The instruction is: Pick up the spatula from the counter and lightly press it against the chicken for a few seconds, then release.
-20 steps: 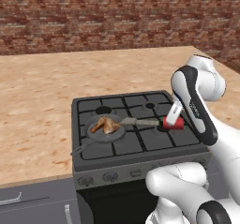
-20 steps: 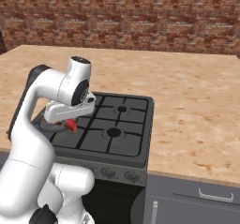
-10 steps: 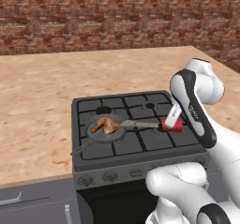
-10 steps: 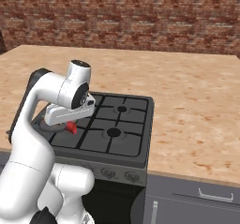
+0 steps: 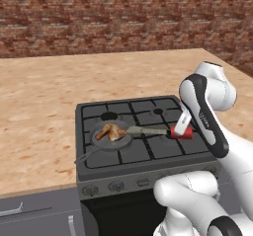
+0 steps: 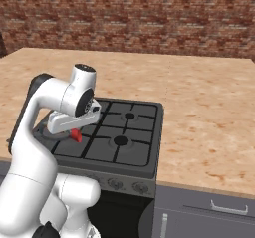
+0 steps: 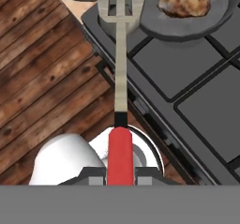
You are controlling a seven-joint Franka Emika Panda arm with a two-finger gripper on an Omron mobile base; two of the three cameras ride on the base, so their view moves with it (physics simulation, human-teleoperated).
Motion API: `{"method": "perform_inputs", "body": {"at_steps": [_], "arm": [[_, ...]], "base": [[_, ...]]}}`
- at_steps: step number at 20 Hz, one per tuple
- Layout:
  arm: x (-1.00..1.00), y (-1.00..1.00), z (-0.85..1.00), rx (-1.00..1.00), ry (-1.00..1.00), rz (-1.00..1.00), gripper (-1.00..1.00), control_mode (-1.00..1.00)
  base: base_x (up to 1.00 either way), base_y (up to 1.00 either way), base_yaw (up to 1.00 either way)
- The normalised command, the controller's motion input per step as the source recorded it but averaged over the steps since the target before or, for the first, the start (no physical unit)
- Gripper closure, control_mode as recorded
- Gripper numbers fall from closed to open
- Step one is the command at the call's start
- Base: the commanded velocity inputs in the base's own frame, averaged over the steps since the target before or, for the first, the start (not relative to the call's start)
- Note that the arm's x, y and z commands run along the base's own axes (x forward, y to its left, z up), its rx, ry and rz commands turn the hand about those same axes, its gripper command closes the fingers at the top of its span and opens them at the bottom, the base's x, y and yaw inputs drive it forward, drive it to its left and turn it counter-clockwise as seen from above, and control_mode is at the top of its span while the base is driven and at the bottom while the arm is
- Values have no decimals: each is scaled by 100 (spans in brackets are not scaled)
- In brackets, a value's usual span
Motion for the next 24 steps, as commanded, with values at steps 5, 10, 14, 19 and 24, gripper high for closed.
{"method": "perform_inputs", "body": {"at_steps": [5, 10, 14, 19, 24], "arm": [[3, 0, 0, 0, -3, 1, 100, -100], [8, 0, 0, 0, -6, 0, 100, -100], [11, 0, 0, -1, -3, 0, 100, -100], [9, 0, -8, -1, 0, 0, 100, -100], [6, 0, -4, 0, 0, 0, 100, -100]], "base": [[0, 0, 0], [0, 0, 0], [0, 0, 0], [0, 0, 0], [0, 0, 0]]}}
